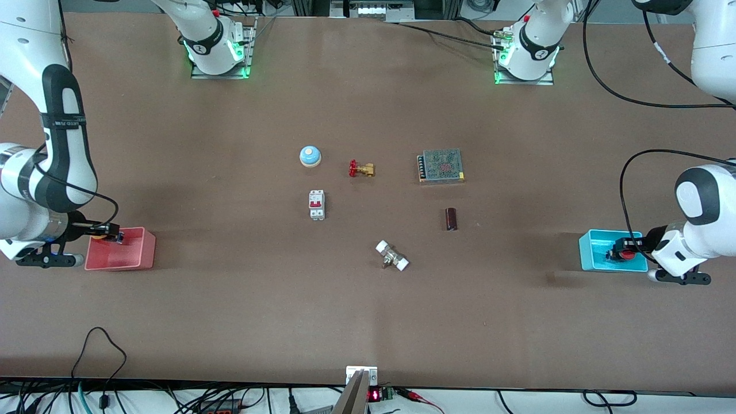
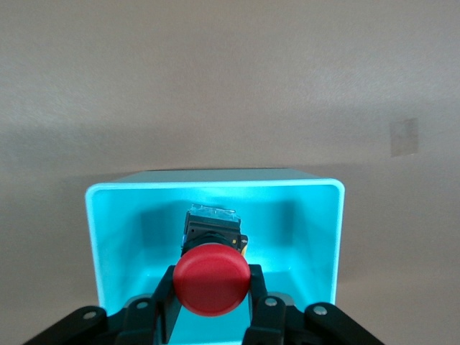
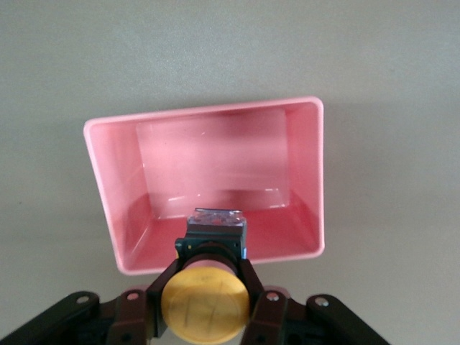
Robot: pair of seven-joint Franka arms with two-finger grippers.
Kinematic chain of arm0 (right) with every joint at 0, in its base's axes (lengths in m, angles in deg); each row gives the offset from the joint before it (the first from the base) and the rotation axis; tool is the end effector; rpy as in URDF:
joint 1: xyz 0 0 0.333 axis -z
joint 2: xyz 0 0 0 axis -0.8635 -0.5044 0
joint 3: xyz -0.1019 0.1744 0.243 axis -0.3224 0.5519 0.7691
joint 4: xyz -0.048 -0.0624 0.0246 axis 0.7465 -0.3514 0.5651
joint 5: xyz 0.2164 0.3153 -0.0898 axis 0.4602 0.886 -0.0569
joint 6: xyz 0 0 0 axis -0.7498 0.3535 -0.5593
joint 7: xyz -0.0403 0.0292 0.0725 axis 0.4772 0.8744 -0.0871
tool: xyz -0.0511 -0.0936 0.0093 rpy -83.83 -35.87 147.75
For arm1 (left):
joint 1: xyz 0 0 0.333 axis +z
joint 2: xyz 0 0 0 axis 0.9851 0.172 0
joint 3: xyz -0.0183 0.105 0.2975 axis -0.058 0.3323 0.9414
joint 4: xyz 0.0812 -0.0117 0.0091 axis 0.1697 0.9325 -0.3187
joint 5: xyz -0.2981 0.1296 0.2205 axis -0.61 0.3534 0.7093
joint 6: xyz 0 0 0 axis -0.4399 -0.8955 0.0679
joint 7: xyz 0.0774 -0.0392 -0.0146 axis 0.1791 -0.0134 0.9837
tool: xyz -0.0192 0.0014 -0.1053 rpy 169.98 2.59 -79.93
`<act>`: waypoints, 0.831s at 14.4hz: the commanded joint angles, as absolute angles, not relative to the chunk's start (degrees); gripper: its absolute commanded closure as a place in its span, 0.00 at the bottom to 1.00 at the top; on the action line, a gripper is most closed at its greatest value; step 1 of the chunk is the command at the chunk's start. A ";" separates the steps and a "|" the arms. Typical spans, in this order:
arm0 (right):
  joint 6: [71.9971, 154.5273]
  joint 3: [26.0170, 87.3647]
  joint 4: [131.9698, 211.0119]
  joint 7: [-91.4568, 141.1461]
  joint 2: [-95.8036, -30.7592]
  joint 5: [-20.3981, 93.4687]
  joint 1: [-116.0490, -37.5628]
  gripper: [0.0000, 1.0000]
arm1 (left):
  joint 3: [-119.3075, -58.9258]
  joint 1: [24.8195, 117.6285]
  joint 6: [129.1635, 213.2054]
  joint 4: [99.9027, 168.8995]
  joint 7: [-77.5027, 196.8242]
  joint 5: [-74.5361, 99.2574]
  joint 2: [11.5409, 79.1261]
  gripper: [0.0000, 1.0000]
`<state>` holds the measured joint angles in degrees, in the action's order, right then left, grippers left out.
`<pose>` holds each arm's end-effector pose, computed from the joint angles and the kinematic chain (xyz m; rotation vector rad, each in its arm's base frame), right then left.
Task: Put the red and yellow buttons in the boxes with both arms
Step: 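Carry the yellow button to the pink box while the left gripper carries red to cyan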
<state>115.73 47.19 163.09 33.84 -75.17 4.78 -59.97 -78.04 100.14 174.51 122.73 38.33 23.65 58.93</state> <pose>0.6678 -0.1457 0.2778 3.0907 -0.0327 -0.2048 0.6740 0.1689 0.2459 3.0644 -0.0517 -0.1528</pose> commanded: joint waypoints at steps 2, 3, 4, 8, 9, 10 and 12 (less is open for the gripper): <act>116.56 47.73 159.84 34.67 -78.30 5.22 -59.27 0.68 | -78.53 100.23 174.17 121.35 37.57 24.87 59.97 0.69; 116.56 47.73 158.96 34.67 -79.18 5.31 -59.18 0.68 | -78.53 100.23 174.17 121.35 37.57 24.87 60.14 0.59; 116.64 47.73 158.78 34.67 -79.71 5.49 -58.92 0.68 | -78.53 100.23 174.17 121.26 37.57 24.87 60.05 0.54; 117.43 48.16 158.78 34.58 -81.12 5.58 -58.57 0.68 | -78.70 100.05 174.17 120.65 37.74 24.87 59.70 0.34; 117.61 48.17 158.78 34.58 -81.47 5.58 -58.57 0.68 | -78.70 100.05 174.08 120.47 37.83 24.96 59.53 0.29; 117.61 48.17 158.78 34.58 -81.65 5.58 -58.57 0.68 | -78.96 100.05 174.08 119.95 37.83 24.96 59.35 0.25; 117.61 48.17 158.69 34.58 -82.61 5.58 -58.74 0.67 | -79.40 99.44 173.64 118.89 38.62 24.87 57.60 0.19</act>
